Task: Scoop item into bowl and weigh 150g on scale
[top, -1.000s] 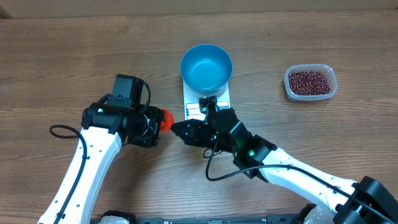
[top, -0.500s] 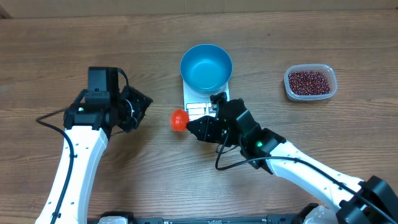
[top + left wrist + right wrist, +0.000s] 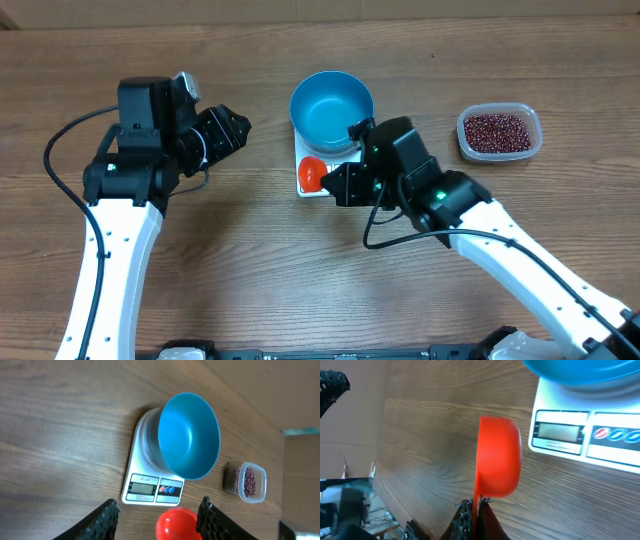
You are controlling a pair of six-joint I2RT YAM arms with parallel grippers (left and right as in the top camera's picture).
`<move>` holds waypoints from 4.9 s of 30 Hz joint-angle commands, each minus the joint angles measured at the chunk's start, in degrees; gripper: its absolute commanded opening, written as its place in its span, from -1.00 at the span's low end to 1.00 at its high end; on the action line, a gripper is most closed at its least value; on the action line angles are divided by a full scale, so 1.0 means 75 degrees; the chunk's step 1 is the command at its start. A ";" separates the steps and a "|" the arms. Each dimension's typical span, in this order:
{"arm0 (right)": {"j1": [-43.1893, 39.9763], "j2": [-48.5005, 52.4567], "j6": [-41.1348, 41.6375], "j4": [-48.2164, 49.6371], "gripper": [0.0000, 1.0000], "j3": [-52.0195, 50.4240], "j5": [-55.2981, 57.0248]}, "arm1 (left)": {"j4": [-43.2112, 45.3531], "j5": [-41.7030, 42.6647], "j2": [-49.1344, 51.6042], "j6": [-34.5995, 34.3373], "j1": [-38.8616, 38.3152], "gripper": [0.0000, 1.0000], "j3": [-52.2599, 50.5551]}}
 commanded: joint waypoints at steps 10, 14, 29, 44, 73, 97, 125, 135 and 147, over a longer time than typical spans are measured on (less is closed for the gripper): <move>-0.1434 -0.2358 -0.1058 -0.1539 -0.93 0.0332 -0.0472 | 0.0006 0.1052 0.0038 0.1288 0.0041 0.17 0.0603; -0.1953 -0.3197 -0.1253 -0.1941 -0.93 0.0332 -0.0469 | -0.0067 0.1142 0.0038 0.1291 0.0041 0.20 0.0606; -0.3185 -0.3226 -0.2028 -0.3978 -0.93 0.0825 -0.0254 | -0.0466 0.0871 0.0044 0.2372 0.0041 0.28 0.0606; -0.4855 -0.1425 -0.2486 -0.4336 -0.93 0.2477 0.0423 | -0.0367 0.0589 0.0050 0.3261 -0.0303 0.31 0.0603; -0.5764 -0.1425 -0.2769 -0.4616 -0.93 0.2477 0.0420 | 0.0714 -0.4954 0.3599 0.1513 -0.5490 -0.92 0.0589; -0.5764 -0.1425 -0.2769 -0.4645 -0.93 0.2474 0.0423 | 0.2014 -0.6470 0.5205 0.2483 -0.5654 -0.92 0.0583; -0.5764 -0.1425 -0.2795 -0.4695 -0.93 0.2474 0.0423 | 0.2060 -0.5875 0.5348 0.2483 -0.5397 -0.91 0.0525; -0.5764 -0.1425 -0.2798 -0.4707 -0.92 0.2474 0.0423 | 0.2063 -0.5712 0.5348 0.2562 -0.5356 -0.91 0.0493; -0.5764 -0.1425 -0.2798 -0.4730 -0.93 0.2474 0.0423 | 0.2119 -0.5595 0.5348 0.2562 -0.5359 -0.91 0.0396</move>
